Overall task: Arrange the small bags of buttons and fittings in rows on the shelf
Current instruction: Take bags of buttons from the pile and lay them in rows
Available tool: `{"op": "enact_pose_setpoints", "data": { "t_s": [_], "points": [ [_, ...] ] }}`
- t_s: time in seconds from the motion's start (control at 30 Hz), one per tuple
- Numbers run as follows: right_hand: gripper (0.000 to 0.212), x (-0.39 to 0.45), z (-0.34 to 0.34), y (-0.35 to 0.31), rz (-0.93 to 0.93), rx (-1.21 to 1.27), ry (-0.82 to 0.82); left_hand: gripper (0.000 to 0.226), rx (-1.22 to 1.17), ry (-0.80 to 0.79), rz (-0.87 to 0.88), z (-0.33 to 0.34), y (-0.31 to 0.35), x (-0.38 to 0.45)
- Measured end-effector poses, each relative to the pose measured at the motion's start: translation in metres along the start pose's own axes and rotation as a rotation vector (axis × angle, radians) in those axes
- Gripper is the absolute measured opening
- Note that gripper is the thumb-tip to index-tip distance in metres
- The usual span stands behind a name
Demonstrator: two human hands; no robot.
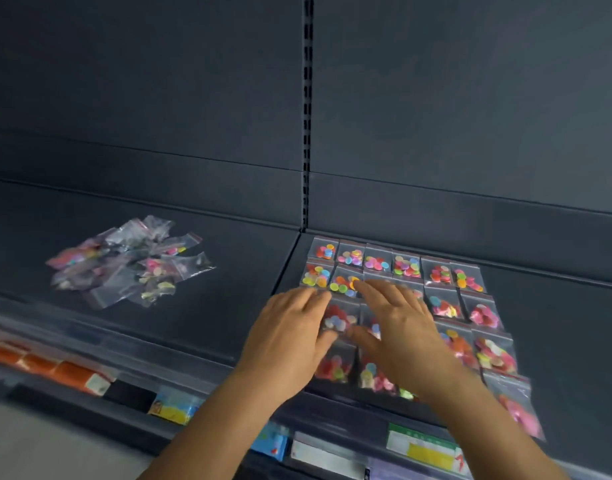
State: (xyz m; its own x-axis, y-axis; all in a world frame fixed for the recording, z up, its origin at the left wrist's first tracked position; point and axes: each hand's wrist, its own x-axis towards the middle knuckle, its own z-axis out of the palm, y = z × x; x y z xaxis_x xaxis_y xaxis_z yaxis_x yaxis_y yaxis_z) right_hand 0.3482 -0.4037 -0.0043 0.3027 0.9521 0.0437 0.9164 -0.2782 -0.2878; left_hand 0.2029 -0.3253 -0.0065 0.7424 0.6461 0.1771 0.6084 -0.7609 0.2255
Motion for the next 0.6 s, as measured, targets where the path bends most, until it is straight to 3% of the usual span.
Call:
{"op": "enact_pose_setpoints", "data": {
  "t_s": [0.33,0.6],
  "points": [
    [0.065,0.09,0.057,-0.16,-0.112,0.049,0.0,0.058,0.003,0.052,-0.098,-0.044,-0.184,-0.021],
    [0.056,0.143,0.093,-0.248,-0.105,0.097,0.021,0.055,-0.001,0.051,-0.113,-0.065,-0.293,-0.032]
  ]
}}
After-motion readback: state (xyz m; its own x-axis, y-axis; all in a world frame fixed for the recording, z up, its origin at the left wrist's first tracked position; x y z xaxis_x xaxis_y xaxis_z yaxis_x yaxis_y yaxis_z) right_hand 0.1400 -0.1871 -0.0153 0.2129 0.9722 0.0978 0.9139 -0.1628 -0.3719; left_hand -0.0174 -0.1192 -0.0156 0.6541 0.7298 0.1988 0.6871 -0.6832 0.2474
